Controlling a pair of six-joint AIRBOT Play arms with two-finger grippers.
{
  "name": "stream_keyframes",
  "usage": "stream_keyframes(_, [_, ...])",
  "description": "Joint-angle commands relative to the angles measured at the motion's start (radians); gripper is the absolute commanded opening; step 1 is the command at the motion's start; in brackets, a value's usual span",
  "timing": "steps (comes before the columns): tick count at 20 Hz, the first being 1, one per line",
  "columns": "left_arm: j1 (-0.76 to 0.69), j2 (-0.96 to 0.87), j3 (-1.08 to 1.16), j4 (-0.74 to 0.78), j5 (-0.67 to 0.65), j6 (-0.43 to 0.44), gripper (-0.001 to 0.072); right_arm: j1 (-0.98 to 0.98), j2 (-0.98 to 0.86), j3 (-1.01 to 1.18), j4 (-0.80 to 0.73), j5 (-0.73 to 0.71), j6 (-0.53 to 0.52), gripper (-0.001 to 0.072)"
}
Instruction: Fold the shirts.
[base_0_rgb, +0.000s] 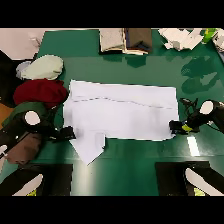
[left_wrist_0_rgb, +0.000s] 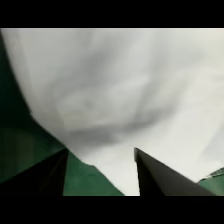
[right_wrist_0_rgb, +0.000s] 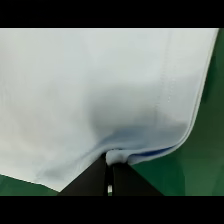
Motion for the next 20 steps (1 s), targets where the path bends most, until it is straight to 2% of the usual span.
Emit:
stream_keyframes(1, [-0.001,-0.004,-0.04,-0.037,0.098,0.032,0.0339,0.001,0.001,0.001,0.0,0.0,0.0,0.0013])
stream_keyframes(3, [-0.001,-0.004,-0.028,-0.043,0.092,0.07,0.0041,0.001,0.002,0.002,0.0,0.002,0.0,0.0013])
stream_keyframes(6, [-0.001,0.016,0.038,0.014,-0.037,0.089,0.0023,0.001,0.028,0.003,-0.001,0.031,-0.012,0.0012])
stream_keyframes(10, [-0.001,0.198,0.068,0.146,-0.194,0.055,0.0023,0.0,0.17,0.003,-0.069,0.143,-0.015,0.0012])
stream_keyframes(13, [-0.001,0.314,0.077,0.111,-0.348,0.053,0.0023,-0.013,0.288,0.003,-0.108,0.27,-0.014,0.0011])
stream_keyframes(15, [-0.001,0.341,0.129,0.104,-0.395,0.053,0.0023,-0.05,0.361,0.003,-0.106,0.293,-0.011,0.0011])
stream_keyframes(17, [0.0,0.332,0.199,0.106,-0.386,0.059,0.0023,-0.106,0.394,0.003,-0.105,0.286,-0.012,0.001])
stream_keyframes(20, [0.0,0.277,0.29,0.156,-0.248,0.069,0.0023,-0.144,0.348,0.034,-0.078,0.266,-0.028,0.001])
